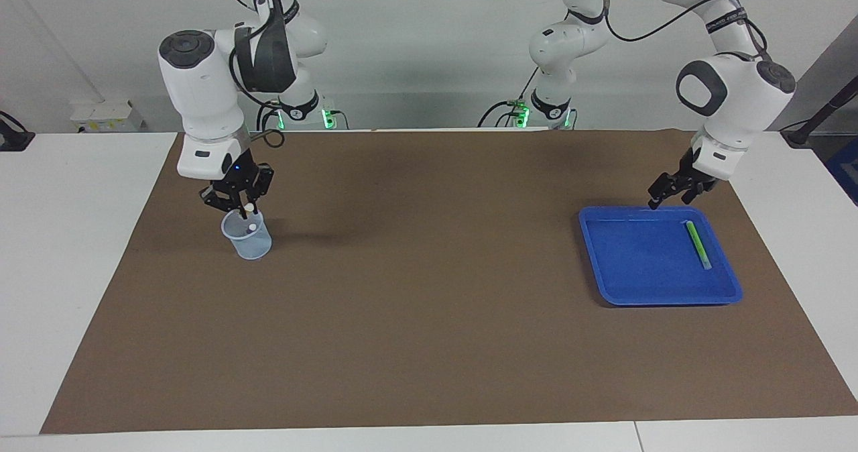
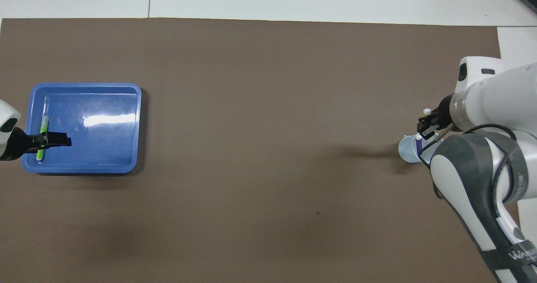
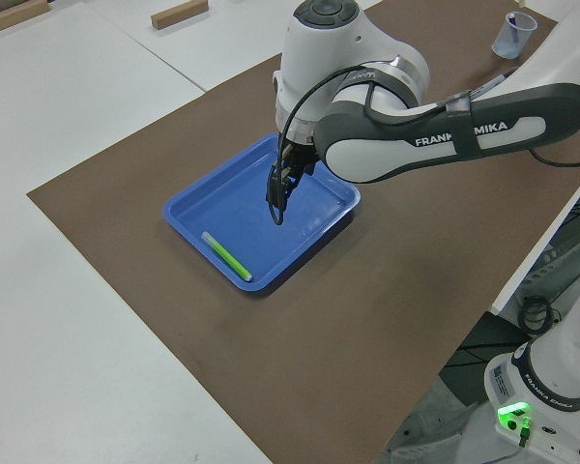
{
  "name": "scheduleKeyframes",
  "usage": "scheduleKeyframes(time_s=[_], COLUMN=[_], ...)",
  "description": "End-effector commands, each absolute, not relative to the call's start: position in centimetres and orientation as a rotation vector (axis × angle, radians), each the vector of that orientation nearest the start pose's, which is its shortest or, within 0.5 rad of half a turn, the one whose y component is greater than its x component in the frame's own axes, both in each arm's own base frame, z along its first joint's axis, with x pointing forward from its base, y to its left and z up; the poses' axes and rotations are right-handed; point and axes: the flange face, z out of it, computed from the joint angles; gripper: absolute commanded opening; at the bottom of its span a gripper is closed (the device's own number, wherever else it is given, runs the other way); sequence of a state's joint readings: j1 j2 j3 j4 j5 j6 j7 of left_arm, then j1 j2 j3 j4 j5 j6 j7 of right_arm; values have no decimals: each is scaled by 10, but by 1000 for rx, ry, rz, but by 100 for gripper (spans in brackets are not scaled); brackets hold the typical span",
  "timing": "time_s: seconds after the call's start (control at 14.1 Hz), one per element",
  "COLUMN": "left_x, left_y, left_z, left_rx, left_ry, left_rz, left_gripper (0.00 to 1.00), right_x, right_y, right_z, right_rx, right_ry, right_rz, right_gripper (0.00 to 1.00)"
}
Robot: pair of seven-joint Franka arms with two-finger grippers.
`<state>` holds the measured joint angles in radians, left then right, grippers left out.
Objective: Transfer and insert pens with both arms
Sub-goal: 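Insert the yellow pen into the clear cup with the right gripper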
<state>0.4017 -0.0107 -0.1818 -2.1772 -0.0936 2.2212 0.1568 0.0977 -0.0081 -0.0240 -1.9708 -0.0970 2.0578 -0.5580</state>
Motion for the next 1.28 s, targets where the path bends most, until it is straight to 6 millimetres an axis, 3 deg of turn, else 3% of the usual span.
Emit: scheduleKeyframes(time_s=[0.0, 0.28, 0.43, 0.5, 0.64, 0.78, 0.92, 1.21], left_x=[542, 564, 575, 578, 578, 577, 580, 582], left_y=[136, 154, 163, 167, 169, 177, 180, 191], left_z=[386, 340, 317, 313, 311, 312, 315, 297], left_rx=[-3178, -3163, -3168, -3170, -3171, -3168, -3165, -3151], left_ry=[-99, 64, 80, 96, 105, 87, 81, 104], left_rz=[-122, -136, -140, -146, -142, -149, -163, -167], left_gripper=[100, 100, 100, 100, 100, 100, 100, 100], right_x=[554, 545, 543, 543, 543, 544, 543, 545], right_y=[21, 0, -1, -4, -4, -3, 5, 42], right_z=[453, 430, 428, 427, 428, 431, 448, 489], right_rx=[-3069, -3062, -3058, -3061, -3060, -3060, -3042, -3004], right_ry=[-1087, -1076, -1084, -1075, -1072, -1066, -1021, -698], right_rz=[-117, -85, -84, -82, -85, -81, -118, -133], right_gripper=[0, 1, 31, 36, 81, 100, 100, 100])
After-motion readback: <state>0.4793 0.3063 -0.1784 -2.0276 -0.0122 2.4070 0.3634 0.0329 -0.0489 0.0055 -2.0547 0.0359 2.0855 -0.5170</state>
